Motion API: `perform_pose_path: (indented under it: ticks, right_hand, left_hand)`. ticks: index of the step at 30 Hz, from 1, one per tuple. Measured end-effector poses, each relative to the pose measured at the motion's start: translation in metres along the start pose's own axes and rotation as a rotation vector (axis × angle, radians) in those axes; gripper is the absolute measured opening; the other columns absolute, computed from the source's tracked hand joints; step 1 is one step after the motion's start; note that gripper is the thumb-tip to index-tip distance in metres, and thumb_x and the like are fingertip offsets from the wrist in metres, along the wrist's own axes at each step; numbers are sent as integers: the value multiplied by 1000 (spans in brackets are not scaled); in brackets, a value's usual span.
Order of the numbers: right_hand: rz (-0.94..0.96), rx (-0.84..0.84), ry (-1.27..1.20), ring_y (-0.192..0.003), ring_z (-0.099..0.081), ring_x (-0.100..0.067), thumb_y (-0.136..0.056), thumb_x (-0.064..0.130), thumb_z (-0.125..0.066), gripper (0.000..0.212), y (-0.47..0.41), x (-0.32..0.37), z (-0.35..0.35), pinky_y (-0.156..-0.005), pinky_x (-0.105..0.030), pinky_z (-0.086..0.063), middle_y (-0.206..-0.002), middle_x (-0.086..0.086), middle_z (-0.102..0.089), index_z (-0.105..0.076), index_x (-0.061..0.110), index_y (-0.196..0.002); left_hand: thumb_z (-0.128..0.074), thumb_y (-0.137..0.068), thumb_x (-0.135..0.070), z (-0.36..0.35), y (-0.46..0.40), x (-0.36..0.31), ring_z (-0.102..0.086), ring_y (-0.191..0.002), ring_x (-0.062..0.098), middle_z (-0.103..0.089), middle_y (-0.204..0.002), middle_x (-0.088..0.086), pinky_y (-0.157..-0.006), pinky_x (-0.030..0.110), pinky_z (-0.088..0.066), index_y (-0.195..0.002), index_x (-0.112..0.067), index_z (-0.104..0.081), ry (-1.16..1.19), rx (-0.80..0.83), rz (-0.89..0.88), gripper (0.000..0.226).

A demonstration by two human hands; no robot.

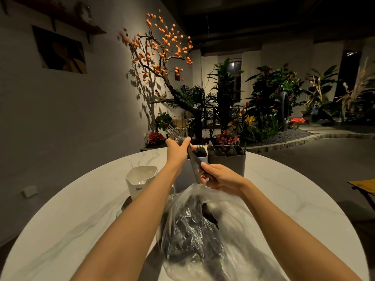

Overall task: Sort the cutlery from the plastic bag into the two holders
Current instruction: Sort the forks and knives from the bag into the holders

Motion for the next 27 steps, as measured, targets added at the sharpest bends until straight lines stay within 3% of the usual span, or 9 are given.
perform_pose_path:
  ticks: [4,6,9,11,13,16,21,25,27]
  right_hand:
    - [23,-35,134,-44,-35,-2,-94,25,-59,18,-2,5,-7,-45,-13,-28,-63,8,-58,-61,10,-83]
    - [16,-38,105,-45,-36,-2,-91,21,-64,13,-3,4,-8,-46,-13,-29,-63,8,-58,-62,10,-85]
    - [15,-65,28,-43,-32,-3,-91,18,-64,8,-4,3,-4,-43,-14,-26,-66,5,-59,-62,11,-88]
    - [11,-85,-49,-40,-30,-3,-93,18,-61,9,-3,3,-1,-41,-14,-23,-63,4,-59,-60,10,-91]
    - [8,-124,-103,-38,-28,-2,-96,20,-55,15,-3,2,4,-39,-13,-22,-52,8,-53,-58,10,-86]
    - [21,-196,-104,-40,-24,-3,-99,22,-52,22,-3,-1,11,-40,-15,-18,-52,9,-45,-55,11,-79]
    - [-8,-170,-93,-42,-25,-5,-100,29,-49,26,-8,-8,7,-39,-16,-20,-68,1,-53,-57,4,-101]
    - [27,-166,25,-43,-25,-6,-92,41,-58,35,-11,-4,1,-42,-18,-20,-85,-6,-64,-58,7,-103]
    - [49,-136,77,-43,-27,-5,-86,41,-66,38,-12,0,-2,-43,-18,-21,-81,-4,-62,-59,7,-101]
  left_hand:
    - [-57,-95,-30,2,-1,10,-59,-108,30,-62,-116,18,-93,44,-49,-112,-11,-29,-82,-35,2,38]
    - [-55,-96,-31,3,-3,12,-59,-108,29,-61,-117,17,-89,39,-49,-112,-12,-30,-93,-61,11,36]
    - [-54,-97,-29,5,-6,14,-61,-101,25,-64,-108,14,-84,36,-50,-115,-4,-39,-41,-74,44,34]
    - [-55,-97,-28,6,-7,14,-62,-86,22,-66,-90,9,-73,31,-51,-116,5,-49,5,-60,69,39]
    - [-54,-98,-25,7,-6,16,-52,-60,15,-56,-65,4,-55,22,-42,-108,7,-59,42,-32,103,34]
    - [-52,-97,-17,9,-2,21,-38,-49,11,-47,-60,4,-41,15,-33,-101,3,-61,63,-13,172,22]
    - [-54,-90,-10,8,-2,27,-45,-63,14,-45,-75,7,-60,25,-44,-114,3,-47,80,-25,226,28]
    - [-48,-97,-17,11,-5,26,-52,-74,14,-52,-79,3,-69,28,-45,-123,5,-47,58,-90,169,33]
    - [-48,-99,-20,12,-7,27,-53,-86,18,-53,-80,0,-78,31,-40,-121,2,-45,52,-115,157,31]
Point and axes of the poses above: each hand's wrist, its own y-axis away from the middle knuckle, its own z-axis out of the back of the hand, x = y × z, the point moved 6 cm from there along -y, towards the middle knuckle
